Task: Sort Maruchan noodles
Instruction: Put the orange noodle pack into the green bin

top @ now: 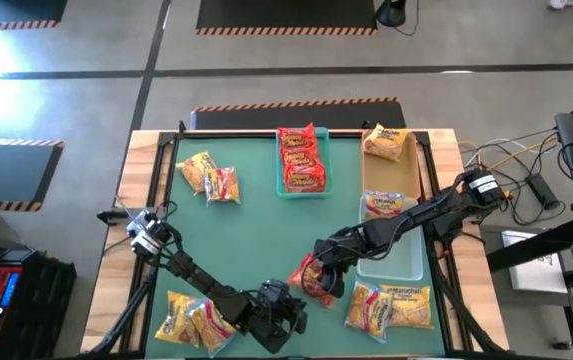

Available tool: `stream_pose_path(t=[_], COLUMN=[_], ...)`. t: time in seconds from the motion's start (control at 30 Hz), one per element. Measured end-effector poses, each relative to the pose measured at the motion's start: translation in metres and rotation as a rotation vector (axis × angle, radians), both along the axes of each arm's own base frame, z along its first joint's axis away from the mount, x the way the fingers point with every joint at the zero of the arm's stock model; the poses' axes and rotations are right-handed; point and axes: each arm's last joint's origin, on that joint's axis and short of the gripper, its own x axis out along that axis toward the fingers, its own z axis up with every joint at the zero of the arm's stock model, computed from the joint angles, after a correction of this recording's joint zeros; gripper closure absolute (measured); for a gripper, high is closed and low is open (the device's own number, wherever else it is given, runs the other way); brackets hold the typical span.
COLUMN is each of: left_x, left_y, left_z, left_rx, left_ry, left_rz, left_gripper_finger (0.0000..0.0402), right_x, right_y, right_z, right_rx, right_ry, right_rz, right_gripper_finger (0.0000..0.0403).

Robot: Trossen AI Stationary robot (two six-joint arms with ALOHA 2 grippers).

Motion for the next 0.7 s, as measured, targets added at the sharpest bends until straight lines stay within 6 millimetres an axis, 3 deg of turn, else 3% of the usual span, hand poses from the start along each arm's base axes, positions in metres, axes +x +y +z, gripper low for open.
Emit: stream_pose_path(t=[0.17, 0.33, 0.7], left_x=[-0.001, -0.003, -0.019], left_y=[0.0, 0.0, -0.003], left_z=[0.0, -0.001, -0.006], left_rx=[0.004, 0.013, 0.053], left_ry=[0.004, 0.023, 0.074], left_rz=[-0.001, 0.004, 0.078], left_gripper_finger=[0.0326, 0.0326, 0.0326], right_x=[0.005, 0.01, -0.003], right_y=[-0.018, -0.048, -0.13], right_z=[0.003, 0.012, 0.059], right_rx=[-0.049, -0.099, -0.212], right_ry=[-0.034, -0.087, -0.263], right_rz=[-0.05, -0.143, -0.325], right_gripper_finger=[0.0298, 0.0307, 0.0318])
